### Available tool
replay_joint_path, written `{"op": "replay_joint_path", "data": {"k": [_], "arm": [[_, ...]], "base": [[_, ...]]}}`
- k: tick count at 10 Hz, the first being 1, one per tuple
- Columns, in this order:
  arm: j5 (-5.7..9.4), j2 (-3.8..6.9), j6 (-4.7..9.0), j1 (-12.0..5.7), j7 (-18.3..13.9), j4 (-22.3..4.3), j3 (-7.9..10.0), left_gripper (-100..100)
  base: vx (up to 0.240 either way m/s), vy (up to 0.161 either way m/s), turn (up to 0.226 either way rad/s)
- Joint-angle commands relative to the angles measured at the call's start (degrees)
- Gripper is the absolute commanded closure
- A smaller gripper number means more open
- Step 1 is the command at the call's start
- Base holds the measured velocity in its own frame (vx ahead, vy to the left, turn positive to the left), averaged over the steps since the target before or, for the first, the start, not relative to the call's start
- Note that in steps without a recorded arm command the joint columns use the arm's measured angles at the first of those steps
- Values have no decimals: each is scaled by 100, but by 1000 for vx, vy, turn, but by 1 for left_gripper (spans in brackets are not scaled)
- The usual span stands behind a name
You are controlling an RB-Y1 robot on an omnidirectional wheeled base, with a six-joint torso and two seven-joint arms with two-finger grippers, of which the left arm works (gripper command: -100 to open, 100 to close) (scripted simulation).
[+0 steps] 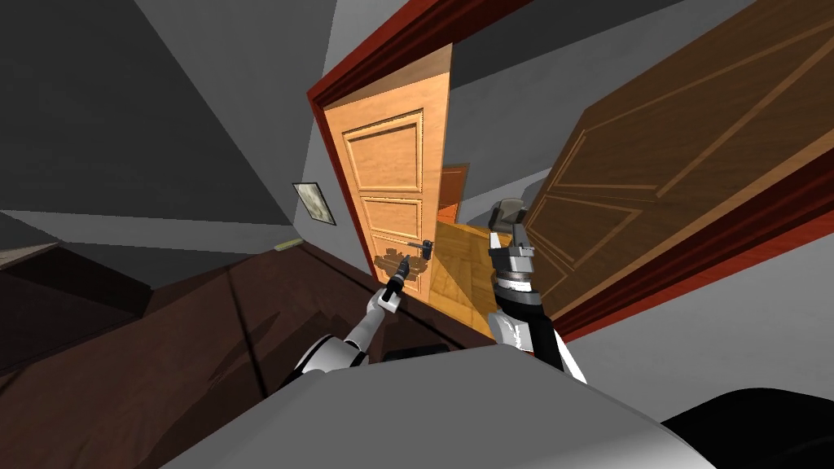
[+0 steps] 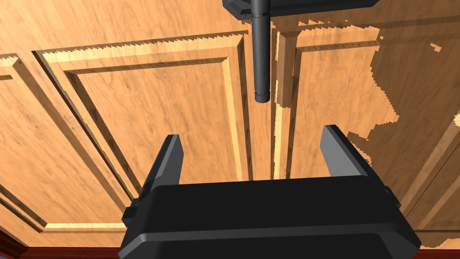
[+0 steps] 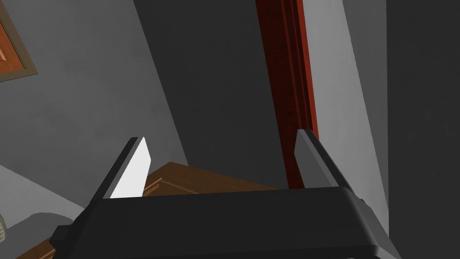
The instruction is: Push the door open
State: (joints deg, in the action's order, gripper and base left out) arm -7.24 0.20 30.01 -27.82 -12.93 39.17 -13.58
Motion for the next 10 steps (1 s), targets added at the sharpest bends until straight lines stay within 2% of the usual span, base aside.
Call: {"op": "replay_joint_path", "data": {"k": [1,3,5,6,7,8,10], "arm": [[1,-45,6,-112,-27,-175,-13,-100],[-1,-118,3,-251,-68,-399,-42,-100],[-4,-263,-2,-480,-134,-769,-90,-100],[-5,-286,-3,-513,-144,-822,-97,-100],[-10,-272,-18,-442,-119,-716,-94,-100],[-2,-88,-19,-449,-118,-733,-79,-100],[9,45,-18,-451,-111,-738,-60,-100]], "base": [[29,64,-65],[44,85,-75],[60,122,-123],[50,133,-56],[20,55,-12],[109,-50,-31],[164,-84,-26]]}}
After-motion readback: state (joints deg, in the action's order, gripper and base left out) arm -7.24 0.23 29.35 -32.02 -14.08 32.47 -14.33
